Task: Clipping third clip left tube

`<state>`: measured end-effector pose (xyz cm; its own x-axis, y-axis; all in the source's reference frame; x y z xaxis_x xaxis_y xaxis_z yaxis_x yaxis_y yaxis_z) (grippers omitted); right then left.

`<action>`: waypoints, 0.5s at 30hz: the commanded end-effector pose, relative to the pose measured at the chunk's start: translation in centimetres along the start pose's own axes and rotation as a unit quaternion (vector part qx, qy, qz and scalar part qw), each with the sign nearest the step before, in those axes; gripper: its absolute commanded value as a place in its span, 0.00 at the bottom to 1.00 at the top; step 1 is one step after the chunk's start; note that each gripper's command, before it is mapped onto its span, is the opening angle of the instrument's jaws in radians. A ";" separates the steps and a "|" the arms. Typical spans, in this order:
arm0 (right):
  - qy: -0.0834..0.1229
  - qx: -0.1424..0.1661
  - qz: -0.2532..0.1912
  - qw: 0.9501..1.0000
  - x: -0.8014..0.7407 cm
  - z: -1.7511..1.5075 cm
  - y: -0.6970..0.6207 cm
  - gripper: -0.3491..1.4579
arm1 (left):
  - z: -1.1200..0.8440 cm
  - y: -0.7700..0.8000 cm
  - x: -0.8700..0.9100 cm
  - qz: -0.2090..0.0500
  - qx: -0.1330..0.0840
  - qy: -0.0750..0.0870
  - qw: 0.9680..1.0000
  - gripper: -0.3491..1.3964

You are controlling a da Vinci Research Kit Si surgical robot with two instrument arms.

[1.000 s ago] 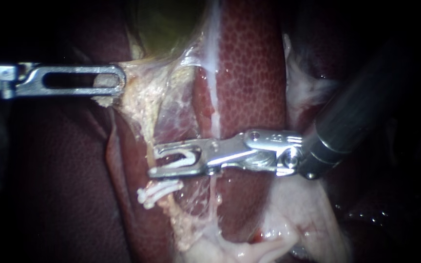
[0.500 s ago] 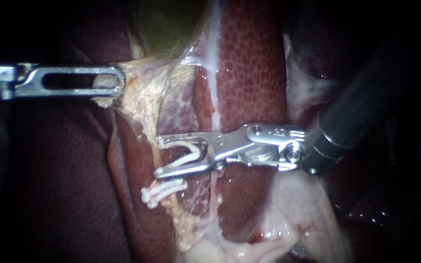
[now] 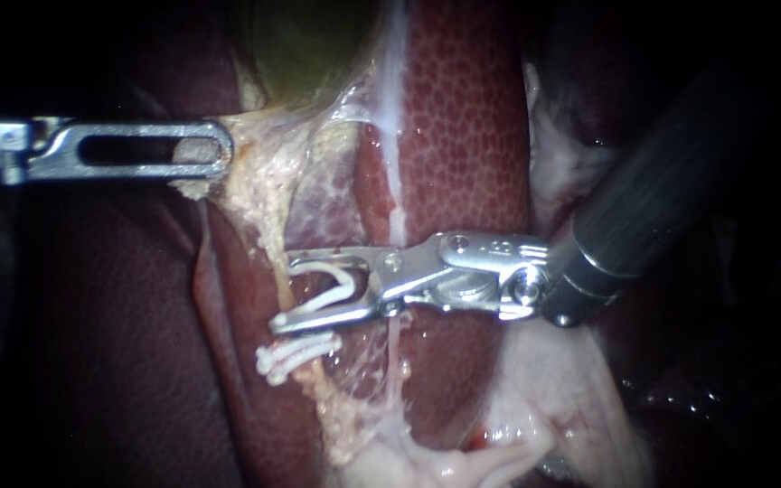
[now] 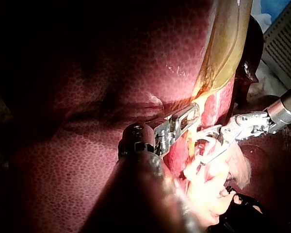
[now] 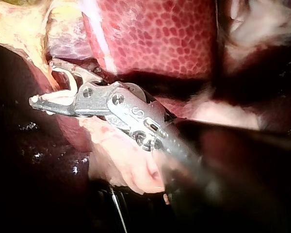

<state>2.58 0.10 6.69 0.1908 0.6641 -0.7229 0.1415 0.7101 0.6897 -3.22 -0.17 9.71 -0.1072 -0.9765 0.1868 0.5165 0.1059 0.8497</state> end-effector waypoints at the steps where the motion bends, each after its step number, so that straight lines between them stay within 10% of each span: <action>1: 0.001 0.005 0.004 1.000 0.01 0.00 -0.02 0.49 | 0.01 0.00 0.00 0.000 0.000 0.000 1.000 0.00; 15: 0.008 0.068 0.044 0.997 -0.02 0.10 -0.06 0.49 | 0.01 0.01 0.01 0.000 0.000 0.000 1.000 0.00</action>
<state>2.68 0.02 6.66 0.1917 0.7265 -0.6599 0.2546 0.6125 0.7483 -3.23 -0.17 9.72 -0.1064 -0.9766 0.1867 0.5158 0.1063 0.8501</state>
